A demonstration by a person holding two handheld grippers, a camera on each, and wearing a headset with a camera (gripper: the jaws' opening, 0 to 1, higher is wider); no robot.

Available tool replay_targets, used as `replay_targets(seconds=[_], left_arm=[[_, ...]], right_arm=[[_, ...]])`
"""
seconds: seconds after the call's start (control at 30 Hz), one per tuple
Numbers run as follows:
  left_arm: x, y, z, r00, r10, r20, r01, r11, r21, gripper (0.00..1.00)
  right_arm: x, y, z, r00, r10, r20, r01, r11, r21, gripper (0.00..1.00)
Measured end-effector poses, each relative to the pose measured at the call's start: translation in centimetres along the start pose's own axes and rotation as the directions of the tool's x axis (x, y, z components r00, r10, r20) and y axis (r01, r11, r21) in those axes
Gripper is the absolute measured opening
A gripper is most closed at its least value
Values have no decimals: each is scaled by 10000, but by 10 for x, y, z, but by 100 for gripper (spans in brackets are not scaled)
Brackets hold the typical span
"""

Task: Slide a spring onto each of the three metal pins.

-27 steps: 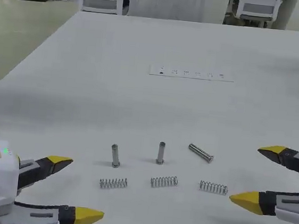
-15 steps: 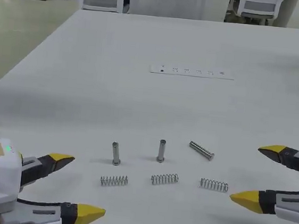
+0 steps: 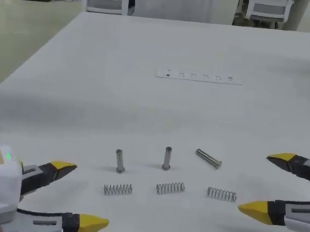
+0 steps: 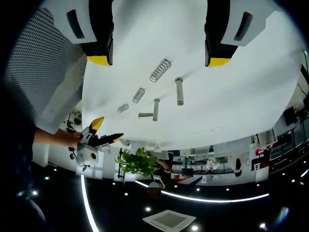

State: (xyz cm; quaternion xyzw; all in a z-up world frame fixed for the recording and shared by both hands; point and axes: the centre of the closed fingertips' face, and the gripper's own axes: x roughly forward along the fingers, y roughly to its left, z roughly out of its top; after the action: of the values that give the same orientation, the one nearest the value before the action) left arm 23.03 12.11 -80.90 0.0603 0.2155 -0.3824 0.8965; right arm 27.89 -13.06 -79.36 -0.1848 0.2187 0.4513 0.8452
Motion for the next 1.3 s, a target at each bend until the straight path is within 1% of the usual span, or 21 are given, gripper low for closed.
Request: replay_targets(seconds=[0.5,0.8,1.3], left_arm=[[0,0,-1,9999,-100,-29,100,9999,44,74],[0,2,-1,9999,-108,-31,108,9999,64,74],[1,2,-3,9999,-96,-64,97,9999,32,74]], right_arm=[[-2,1,-1,10000,-23,-93,23,10000,-18,74],[-2,2,-3,9999,-53,-121,53,10000,8,74],[-1,1,-6,9998,-115,-132,116,9999,92,74]])
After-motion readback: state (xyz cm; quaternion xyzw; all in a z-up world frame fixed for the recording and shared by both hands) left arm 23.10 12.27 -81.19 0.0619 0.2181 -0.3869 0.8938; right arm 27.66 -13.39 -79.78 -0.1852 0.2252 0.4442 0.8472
